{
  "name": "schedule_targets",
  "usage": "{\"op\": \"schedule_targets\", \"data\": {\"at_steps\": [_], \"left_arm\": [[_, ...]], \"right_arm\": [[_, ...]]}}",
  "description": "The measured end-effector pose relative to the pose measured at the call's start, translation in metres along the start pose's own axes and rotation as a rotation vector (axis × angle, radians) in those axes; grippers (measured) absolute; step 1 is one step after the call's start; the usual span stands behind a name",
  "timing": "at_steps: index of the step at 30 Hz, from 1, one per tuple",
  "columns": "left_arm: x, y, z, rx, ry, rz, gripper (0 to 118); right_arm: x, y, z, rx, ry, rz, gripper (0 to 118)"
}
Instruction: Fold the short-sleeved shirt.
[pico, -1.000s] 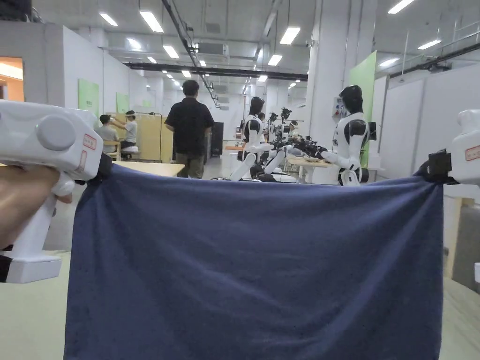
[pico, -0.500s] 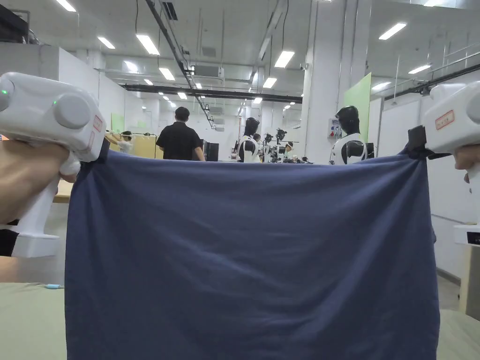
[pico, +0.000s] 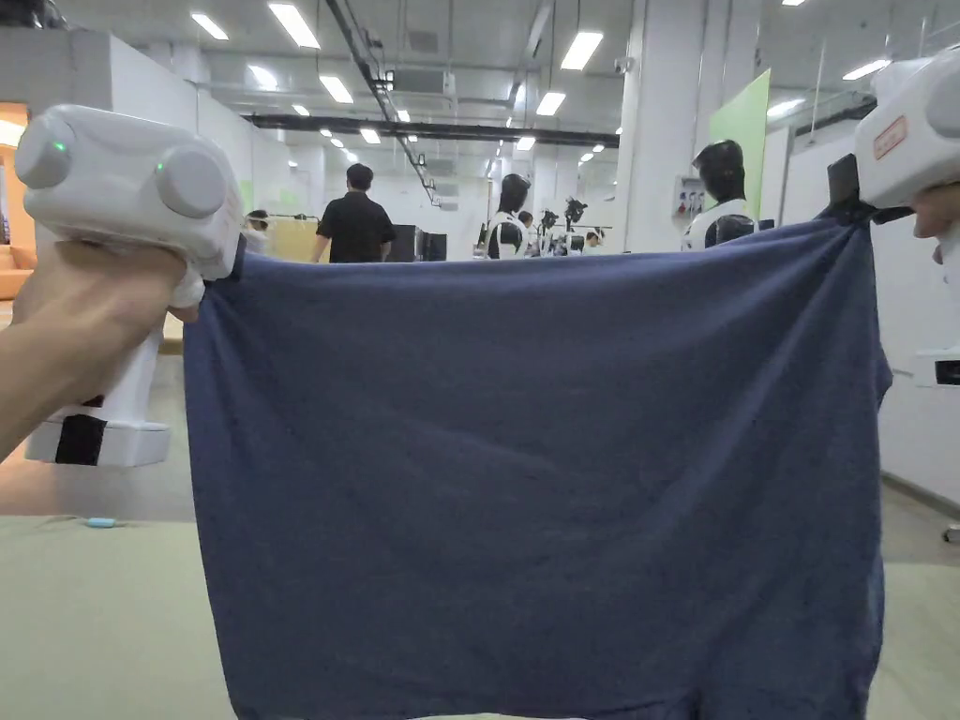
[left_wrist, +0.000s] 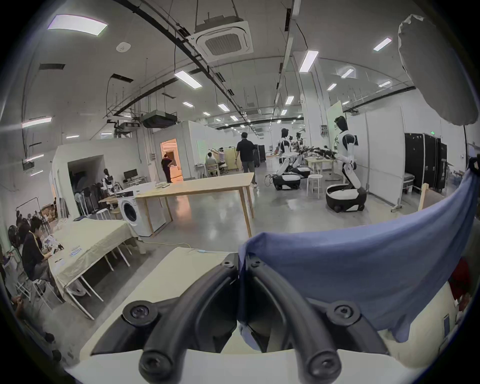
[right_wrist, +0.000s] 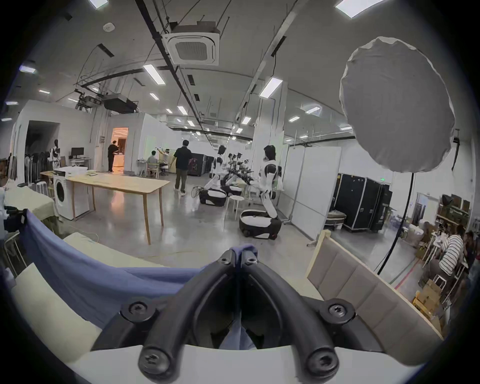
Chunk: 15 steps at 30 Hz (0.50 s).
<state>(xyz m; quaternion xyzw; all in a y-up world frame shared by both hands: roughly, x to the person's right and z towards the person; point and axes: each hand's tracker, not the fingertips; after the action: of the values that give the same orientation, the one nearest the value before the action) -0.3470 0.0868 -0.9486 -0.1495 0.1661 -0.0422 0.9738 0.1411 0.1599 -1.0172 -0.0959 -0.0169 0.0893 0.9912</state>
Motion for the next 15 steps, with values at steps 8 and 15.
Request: {"op": "schedule_targets", "data": {"at_steps": [8,15], "left_arm": [[0.023,-0.107,-0.042,-0.133,-0.009,-0.109,1],[0.017,-0.233,-0.001,-0.241,-0.106,-0.150,1]], "right_arm": [[-0.011,-0.136,-0.017,-0.189,0.075,-0.032,4],[-0.009,-0.293,0.060,-0.328,0.164,-0.153,4]]}}
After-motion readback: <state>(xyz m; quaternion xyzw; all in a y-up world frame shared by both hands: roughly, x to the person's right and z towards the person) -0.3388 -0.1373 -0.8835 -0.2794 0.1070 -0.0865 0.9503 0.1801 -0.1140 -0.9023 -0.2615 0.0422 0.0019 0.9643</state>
